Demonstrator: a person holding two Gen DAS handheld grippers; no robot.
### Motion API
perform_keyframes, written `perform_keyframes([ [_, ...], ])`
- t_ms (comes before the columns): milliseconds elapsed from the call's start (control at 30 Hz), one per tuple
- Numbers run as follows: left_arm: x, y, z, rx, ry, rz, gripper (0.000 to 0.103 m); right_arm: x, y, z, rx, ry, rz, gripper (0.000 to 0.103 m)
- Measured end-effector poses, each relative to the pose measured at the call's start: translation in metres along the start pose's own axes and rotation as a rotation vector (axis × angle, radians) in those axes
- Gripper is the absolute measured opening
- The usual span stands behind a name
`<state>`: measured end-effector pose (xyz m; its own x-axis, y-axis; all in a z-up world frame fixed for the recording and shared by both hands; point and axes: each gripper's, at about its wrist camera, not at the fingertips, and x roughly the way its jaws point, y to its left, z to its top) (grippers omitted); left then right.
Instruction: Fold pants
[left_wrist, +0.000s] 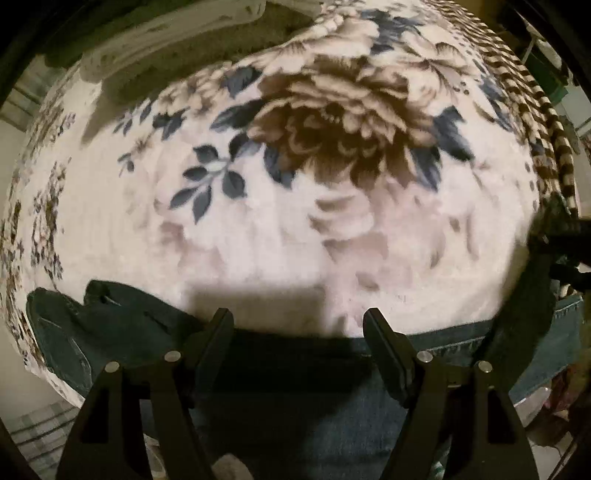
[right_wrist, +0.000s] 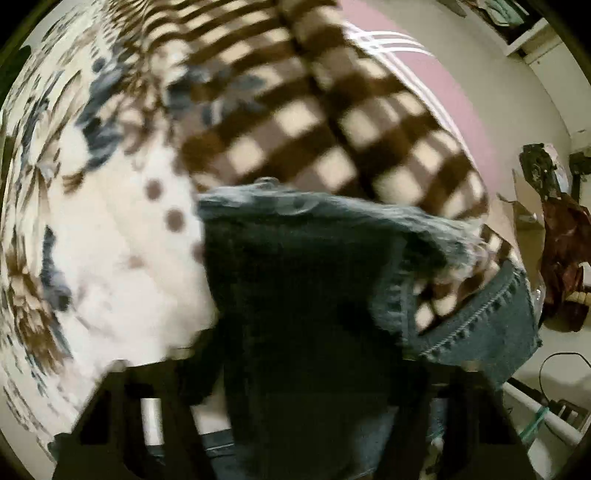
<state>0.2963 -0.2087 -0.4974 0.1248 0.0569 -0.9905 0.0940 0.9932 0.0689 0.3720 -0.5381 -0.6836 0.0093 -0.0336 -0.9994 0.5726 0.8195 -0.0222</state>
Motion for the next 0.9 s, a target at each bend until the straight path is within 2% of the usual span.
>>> perform_keyframes([
  [33,0.000,0.001,-0.002,0.001,0.009,-0.003,0.071,-0.003,-0.008,-0.001,0.004,-0.005,0.001,0.013],
  [133,-0.001,0.004,-0.010,-0.002,0.027,-0.019,0.071,-0.023,-0.064,-0.031,0.073,-0.052,0.036,0.010],
  [233,-0.003,0.002,-0.023,-0.016,0.039,-0.040,0.071,-0.048,-0.138,-0.074,0.175,-0.089,0.074,0.009],
  [333,-0.007,-0.008,-0.033,-0.033,0.044,-0.068,0.071,-0.068,-0.194,-0.104,0.260,-0.071,0.178,0.009],
  [433,-0.016,-0.017,-0.036,-0.038,0.032,-0.085,0.071,-0.094,-0.217,-0.124,0.269,-0.117,0.340,0.009],
  [500,-0.025,-0.020,-0.036,-0.047,0.016,-0.103,0.071,-0.133,-0.213,-0.117,0.252,-0.180,0.453,0.009],
  [567,-0.035,-0.022,-0.034,-0.057,-0.007,-0.118,0.071,-0.169,-0.214,-0.125,0.216,-0.288,0.599,0.009],
  [667,-0.055,-0.026,-0.043,-0.059,-0.073,-0.132,0.071,-0.202,-0.216,-0.134,0.148,-0.405,0.694,0.008],
  [767,-0.057,-0.035,-0.040,-0.042,-0.101,-0.127,0.071,-0.187,-0.235,-0.147,0.146,-0.427,0.709,0.008],
  [833,-0.050,-0.035,-0.036,-0.038,-0.083,-0.126,0.071,-0.152,-0.249,-0.144,0.156,-0.413,0.626,0.008],
  [900,-0.036,-0.045,-0.038,-0.032,-0.065,-0.115,0.071,-0.106,-0.269,-0.143,0.156,-0.357,0.584,0.009],
])
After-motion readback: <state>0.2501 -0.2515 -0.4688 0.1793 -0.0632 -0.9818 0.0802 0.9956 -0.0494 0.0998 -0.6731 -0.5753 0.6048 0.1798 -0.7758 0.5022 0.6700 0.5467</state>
